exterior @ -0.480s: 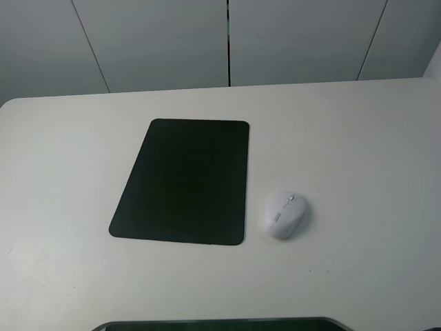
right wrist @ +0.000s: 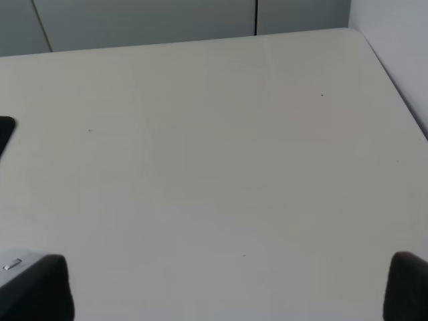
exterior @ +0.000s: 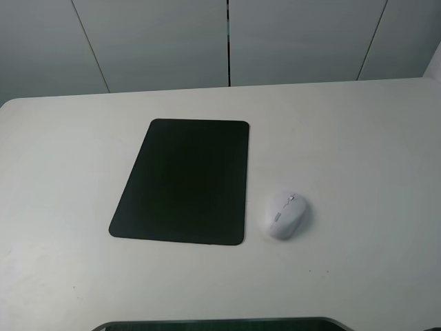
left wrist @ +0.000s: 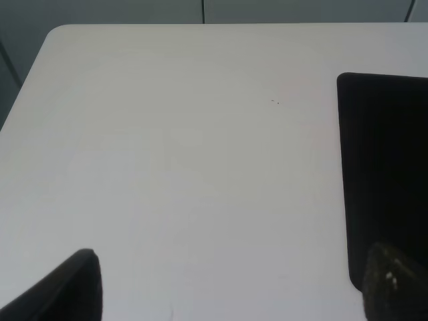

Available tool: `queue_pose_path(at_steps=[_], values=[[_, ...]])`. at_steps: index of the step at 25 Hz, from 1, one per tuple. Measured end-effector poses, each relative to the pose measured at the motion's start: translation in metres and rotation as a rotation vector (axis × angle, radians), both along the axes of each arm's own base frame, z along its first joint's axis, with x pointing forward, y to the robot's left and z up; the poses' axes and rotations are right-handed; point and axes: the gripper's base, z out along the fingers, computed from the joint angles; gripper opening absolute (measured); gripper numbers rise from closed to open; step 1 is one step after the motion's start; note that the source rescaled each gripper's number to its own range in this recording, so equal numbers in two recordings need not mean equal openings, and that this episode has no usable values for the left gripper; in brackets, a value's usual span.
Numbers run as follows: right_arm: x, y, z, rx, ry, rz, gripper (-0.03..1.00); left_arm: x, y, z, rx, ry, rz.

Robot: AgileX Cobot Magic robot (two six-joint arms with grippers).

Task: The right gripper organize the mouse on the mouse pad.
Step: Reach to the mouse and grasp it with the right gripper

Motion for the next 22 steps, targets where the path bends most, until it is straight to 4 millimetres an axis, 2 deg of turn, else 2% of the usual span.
queue_pose_path(at_steps=[22], values=[[0.0, 0.0, 0.0, 0.0, 0.0, 0.0, 1.0, 0.0, 0.0001, 0.0, 0.001, 0.0, 0.001]])
